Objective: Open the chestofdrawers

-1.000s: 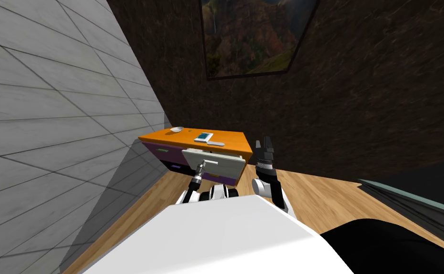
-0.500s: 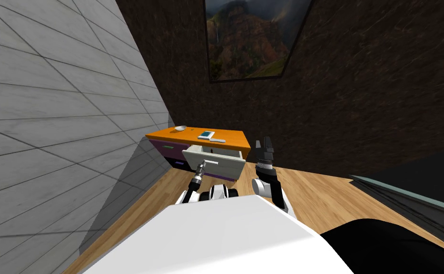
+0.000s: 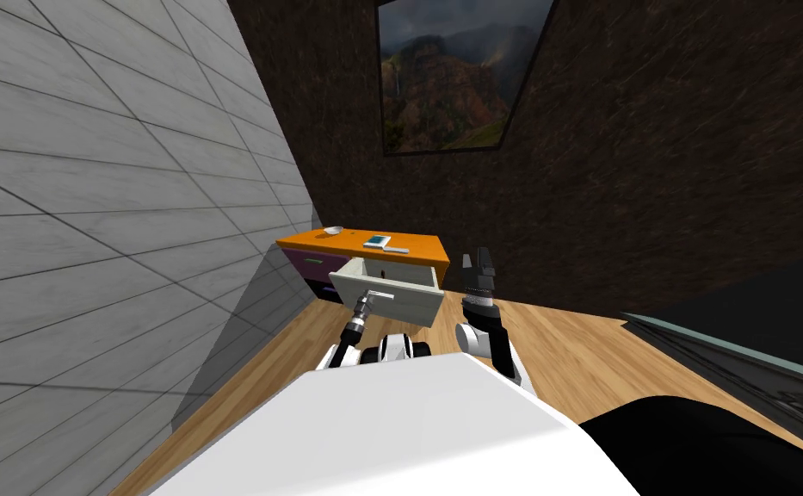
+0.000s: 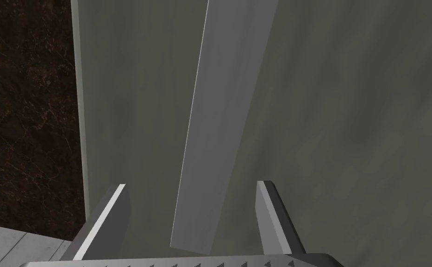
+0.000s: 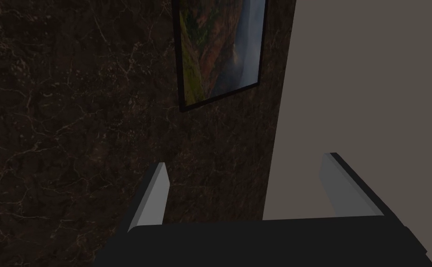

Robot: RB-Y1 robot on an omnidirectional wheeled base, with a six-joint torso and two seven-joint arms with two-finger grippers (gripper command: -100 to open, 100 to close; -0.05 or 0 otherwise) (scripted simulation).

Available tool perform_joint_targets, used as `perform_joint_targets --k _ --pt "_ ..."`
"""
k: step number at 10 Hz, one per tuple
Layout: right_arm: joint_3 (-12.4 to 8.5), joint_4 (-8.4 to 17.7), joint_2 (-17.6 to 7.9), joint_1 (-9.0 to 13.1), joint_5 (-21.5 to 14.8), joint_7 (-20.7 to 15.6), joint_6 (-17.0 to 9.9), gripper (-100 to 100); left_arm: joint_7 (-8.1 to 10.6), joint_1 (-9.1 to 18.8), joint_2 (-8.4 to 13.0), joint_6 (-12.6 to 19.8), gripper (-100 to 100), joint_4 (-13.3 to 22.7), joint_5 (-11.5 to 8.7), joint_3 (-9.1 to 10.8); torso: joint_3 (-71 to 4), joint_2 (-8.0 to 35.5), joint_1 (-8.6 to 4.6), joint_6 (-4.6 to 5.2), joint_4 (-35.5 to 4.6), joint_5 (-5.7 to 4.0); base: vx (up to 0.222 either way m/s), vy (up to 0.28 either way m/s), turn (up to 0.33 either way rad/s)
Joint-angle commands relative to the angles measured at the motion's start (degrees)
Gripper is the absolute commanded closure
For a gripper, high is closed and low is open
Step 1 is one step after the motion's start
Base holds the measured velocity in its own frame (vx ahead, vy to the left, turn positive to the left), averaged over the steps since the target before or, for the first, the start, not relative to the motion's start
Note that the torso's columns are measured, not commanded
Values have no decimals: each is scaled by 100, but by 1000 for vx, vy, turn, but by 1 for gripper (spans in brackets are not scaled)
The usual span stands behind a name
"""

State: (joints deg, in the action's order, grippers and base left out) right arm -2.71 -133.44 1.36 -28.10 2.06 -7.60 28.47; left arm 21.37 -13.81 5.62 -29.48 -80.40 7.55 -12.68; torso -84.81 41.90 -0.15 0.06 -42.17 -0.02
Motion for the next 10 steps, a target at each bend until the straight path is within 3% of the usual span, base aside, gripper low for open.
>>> perform_joint_targets --k 1,8,9,10 --pt "0 0 0 0 0 0 0 0 50 89 33 299 -100 -204 -13 2 11 16 8 -5 -9 -1 -27 4 0" --pt "0 0 0 0 0 0 0 0 178 427 92 1257 -100 -855 -47 13 26 43 13 -7 -19 -1 -44 8 -3" --pt "0 0 0 0 0 0 0 0 167 374 101 1133 -100 -731 -47 12 30 52 11 -10 -30 -5 -17 3 -3" --pt "0 0 0 0 0 0 0 0 173 376 104 1163 0 -736 -48 12 30 49 11 -9 -25 -3 0 0 0"
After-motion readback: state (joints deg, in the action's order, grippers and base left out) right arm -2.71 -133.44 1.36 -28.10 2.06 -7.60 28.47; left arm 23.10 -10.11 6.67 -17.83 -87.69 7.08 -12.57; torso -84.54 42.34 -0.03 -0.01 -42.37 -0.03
